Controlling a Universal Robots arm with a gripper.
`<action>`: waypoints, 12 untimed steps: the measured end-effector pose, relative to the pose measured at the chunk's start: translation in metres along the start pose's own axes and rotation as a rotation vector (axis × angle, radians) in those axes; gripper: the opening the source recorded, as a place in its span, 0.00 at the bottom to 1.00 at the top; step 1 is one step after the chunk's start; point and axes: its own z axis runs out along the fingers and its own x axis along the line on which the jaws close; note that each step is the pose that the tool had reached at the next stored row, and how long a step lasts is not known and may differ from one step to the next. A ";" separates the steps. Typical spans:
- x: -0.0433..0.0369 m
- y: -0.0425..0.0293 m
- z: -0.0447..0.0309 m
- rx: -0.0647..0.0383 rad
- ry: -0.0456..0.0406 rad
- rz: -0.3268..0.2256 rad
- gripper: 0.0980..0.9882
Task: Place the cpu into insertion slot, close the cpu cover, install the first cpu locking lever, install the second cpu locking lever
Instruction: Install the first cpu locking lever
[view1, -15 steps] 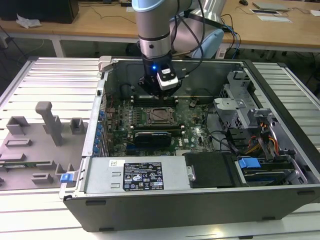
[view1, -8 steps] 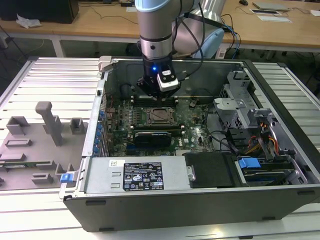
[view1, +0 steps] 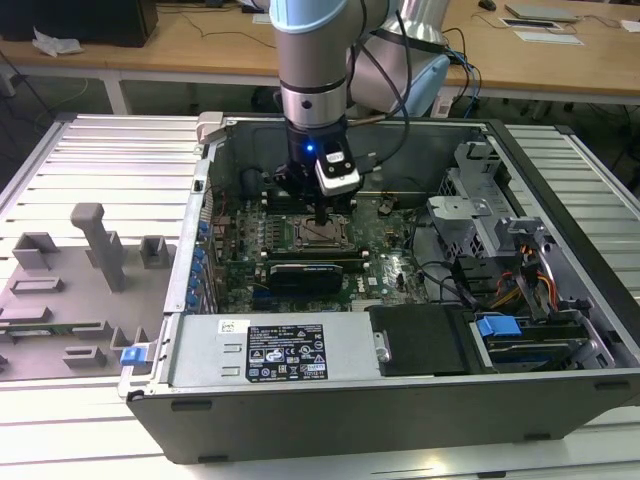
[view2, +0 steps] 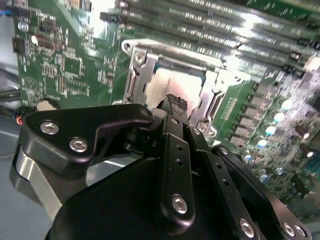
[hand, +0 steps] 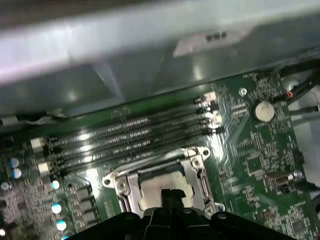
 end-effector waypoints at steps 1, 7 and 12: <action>-0.0004 -0.0015 0.0000 0.000 -0.0001 0.000 0.01; -0.0018 -0.0067 0.0002 0.005 -0.0016 0.000 0.01; -0.0019 -0.0069 0.0001 0.017 -0.0058 -0.074 0.01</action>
